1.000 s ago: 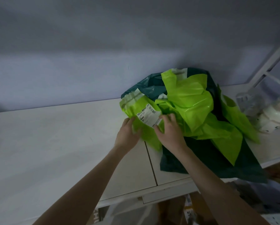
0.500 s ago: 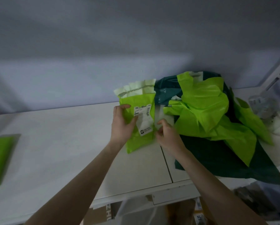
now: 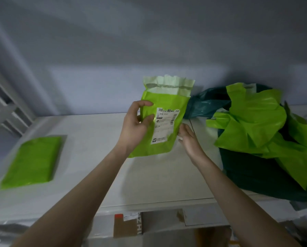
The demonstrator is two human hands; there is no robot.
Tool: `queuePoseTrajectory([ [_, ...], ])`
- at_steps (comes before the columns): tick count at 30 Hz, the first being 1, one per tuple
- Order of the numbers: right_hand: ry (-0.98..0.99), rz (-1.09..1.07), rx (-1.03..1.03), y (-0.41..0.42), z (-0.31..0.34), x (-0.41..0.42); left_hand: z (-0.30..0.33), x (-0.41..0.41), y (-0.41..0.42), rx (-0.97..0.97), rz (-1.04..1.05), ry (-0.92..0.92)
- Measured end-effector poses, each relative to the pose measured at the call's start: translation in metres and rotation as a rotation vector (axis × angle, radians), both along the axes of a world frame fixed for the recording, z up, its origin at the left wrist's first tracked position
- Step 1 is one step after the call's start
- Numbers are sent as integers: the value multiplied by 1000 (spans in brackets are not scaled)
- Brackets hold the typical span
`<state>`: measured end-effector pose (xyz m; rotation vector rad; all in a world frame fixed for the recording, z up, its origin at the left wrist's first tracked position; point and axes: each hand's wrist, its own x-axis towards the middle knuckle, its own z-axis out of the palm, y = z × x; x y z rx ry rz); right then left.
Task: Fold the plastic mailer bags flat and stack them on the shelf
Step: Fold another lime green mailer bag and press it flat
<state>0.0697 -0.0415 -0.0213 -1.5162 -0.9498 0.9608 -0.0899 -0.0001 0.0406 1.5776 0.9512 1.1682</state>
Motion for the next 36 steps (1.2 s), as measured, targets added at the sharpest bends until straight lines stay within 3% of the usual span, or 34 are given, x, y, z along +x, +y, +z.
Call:
queuePoseTrajectory([
  [5, 95, -68, 77, 6, 13, -29, 6, -30, 2, -41, 60, -2],
  [10, -110, -97, 136, 7, 2, -44, -4, -57, 9, -9, 164, 16],
  [14, -278, -91, 136, -1, -2, -54, -26, -73, 15, -36, 236, 138],
  [21, -473, -22, -43, -17, -36, -69, -84, -86, 14, -139, 248, 440],
  [29, -566, -79, -218, -18, -64, -74, -121, -88, 22, -182, 172, 563],
  [32, -770, -109, -135, -18, -71, -83, -124, -93, 19, -80, 188, 689],
  [36, -1027, -49, 61, -19, -74, -94, -125, -83, -12, 149, 44, 814],
])
